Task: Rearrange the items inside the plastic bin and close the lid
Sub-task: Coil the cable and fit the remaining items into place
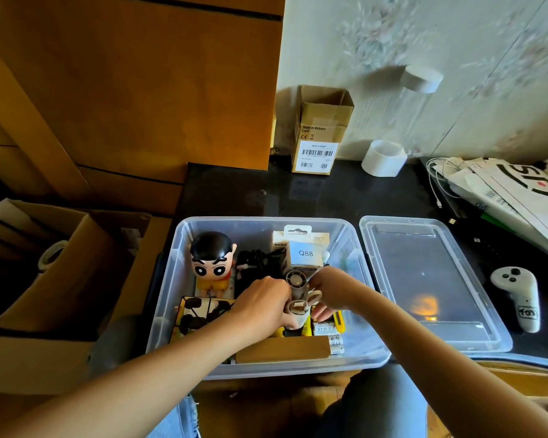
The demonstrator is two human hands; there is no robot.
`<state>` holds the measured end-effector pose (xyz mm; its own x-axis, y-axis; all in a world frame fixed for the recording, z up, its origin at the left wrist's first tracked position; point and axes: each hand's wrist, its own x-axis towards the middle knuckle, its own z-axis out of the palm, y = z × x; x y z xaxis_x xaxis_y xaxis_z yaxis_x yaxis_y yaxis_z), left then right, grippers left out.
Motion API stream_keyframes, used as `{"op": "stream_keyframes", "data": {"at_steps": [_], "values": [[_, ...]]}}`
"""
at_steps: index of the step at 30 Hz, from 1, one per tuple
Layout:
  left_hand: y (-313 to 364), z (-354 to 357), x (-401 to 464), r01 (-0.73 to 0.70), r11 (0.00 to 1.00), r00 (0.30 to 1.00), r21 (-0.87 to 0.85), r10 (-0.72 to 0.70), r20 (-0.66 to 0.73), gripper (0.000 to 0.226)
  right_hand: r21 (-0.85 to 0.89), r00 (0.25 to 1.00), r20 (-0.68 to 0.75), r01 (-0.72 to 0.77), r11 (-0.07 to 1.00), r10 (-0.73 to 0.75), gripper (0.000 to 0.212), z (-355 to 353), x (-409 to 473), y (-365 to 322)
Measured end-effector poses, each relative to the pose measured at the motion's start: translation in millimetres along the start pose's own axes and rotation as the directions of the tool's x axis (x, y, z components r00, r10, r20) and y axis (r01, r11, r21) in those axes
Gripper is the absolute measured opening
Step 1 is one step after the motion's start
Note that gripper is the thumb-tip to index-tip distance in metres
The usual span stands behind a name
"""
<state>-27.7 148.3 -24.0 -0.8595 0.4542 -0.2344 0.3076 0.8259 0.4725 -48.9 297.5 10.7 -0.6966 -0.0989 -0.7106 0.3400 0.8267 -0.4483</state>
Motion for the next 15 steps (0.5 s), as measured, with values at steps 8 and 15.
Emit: {"op": "stream_keyframes", "data": {"at_steps": [8, 15], "values": [[-7, -7, -5, 0.004, 1.0, 0.998, 0.007, -0.004, 0.063, 0.032, 0.192, 1.0, -0.013, -0.024, 0.981, 0.027, 0.028, -11, -18, -2], [-28, -49, -33, -0.12, 0.989, 0.99, -0.081, 0.113, -0.09, 0.013, -0.342, 0.716, -0.586, 0.207, 0.916, -0.381, 0.026, -1, -43, 6]]}}
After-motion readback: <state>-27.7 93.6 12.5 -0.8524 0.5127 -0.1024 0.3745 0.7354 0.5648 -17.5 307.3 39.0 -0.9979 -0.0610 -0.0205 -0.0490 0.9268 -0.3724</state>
